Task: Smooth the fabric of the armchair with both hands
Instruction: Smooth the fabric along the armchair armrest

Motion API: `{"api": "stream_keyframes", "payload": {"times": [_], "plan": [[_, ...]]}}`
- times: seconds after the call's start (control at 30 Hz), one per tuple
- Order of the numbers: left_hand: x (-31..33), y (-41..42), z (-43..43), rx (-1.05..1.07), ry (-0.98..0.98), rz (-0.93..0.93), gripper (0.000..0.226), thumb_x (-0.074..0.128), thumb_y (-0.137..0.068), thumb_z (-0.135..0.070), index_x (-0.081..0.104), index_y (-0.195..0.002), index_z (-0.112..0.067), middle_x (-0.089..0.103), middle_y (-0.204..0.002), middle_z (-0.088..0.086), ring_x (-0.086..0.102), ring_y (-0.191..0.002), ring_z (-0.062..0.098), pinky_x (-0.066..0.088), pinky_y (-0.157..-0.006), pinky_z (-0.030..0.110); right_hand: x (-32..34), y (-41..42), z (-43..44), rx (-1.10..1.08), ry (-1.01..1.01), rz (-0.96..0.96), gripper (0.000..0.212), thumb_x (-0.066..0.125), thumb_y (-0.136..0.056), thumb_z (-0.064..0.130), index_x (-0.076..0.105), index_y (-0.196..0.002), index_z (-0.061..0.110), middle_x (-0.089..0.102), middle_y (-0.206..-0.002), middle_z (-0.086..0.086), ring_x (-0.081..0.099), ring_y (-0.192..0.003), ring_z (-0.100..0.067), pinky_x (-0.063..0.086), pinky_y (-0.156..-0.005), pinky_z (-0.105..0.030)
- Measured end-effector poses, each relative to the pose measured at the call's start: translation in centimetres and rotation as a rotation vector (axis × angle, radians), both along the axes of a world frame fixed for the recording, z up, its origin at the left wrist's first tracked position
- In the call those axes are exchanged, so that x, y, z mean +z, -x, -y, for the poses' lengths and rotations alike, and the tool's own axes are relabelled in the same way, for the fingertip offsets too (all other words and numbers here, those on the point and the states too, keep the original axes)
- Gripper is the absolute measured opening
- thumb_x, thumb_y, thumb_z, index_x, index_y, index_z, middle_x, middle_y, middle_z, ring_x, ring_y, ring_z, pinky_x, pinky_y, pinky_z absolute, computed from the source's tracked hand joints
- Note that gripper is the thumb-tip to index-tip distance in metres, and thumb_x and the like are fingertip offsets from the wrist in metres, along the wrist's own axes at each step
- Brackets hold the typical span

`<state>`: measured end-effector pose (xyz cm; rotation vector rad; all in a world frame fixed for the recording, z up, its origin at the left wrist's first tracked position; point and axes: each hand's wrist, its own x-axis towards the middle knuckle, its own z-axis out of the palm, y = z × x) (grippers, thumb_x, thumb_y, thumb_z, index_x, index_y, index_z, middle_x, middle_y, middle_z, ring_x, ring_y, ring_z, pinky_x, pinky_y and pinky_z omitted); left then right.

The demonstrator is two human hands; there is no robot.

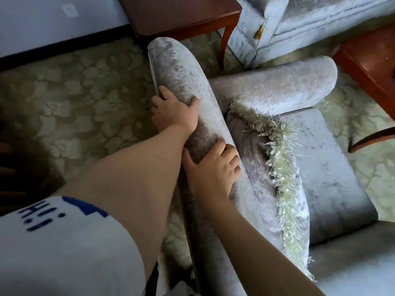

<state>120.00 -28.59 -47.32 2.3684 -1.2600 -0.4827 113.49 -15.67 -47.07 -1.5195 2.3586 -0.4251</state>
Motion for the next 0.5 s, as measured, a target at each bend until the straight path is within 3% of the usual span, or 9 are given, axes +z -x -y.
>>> {"api": "stream_keyframes", "payload": {"times": [0.5], "plan": [[0.03, -0.05, -0.1, -0.036, 0.038, -0.02, 0.094, 0.051, -0.075, -0.062, 0.017, -0.145, -0.009, 0.037, -0.128, 0.018, 0.044, -0.111, 0.038, 0.039, -0.09, 0.047, 0.07, -0.45, 0.09, -0.053, 0.011, -0.051, 0.093, 0.028, -0.063, 0.081, 0.041, -0.125, 0.013, 0.047, -0.118, -0.014, 0.045, -0.111, -0.037, 0.035, -0.091, -0.05]]}}
